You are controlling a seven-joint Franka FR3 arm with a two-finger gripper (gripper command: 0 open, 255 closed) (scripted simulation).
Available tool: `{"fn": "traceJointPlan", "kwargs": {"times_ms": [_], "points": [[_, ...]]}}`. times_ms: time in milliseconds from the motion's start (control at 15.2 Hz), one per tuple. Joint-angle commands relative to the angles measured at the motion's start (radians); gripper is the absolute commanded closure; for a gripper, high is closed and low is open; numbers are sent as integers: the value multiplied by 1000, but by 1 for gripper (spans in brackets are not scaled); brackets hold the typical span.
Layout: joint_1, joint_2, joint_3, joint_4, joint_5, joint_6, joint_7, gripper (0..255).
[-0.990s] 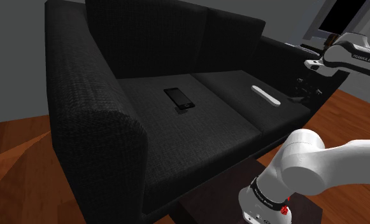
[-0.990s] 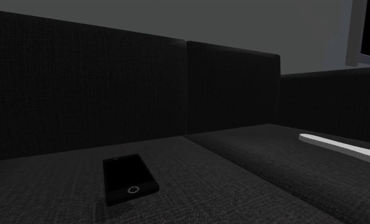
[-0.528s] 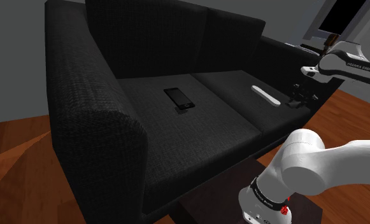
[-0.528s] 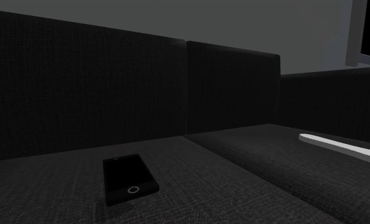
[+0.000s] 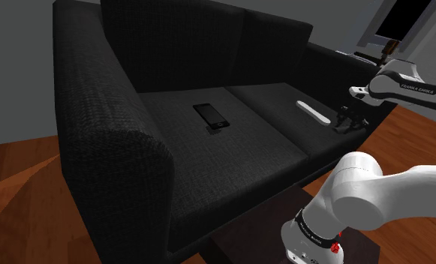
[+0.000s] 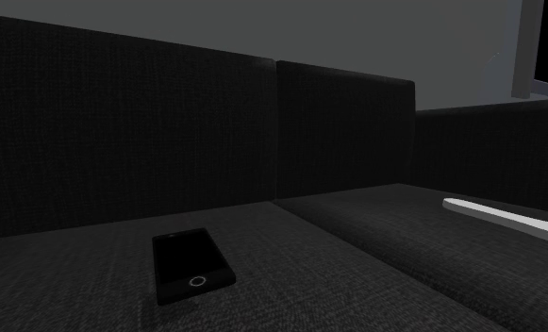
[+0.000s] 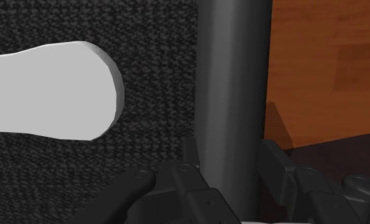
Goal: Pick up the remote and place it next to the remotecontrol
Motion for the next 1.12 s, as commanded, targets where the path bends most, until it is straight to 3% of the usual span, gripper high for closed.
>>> {"fn": "traceJointPlan", "kwargs": {"times_ms": [0, 330, 396, 726, 1056], "points": [[2, 0, -7, -4, -5, 8, 2, 255], [3, 0, -7, -4, -5, 8, 2, 255], [3, 0, -7, -4, -5, 8, 2, 0], [3, 0, -7, -4, -5, 8, 2, 0], [-21, 6, 86, 69, 56, -95, -23, 0]]}}
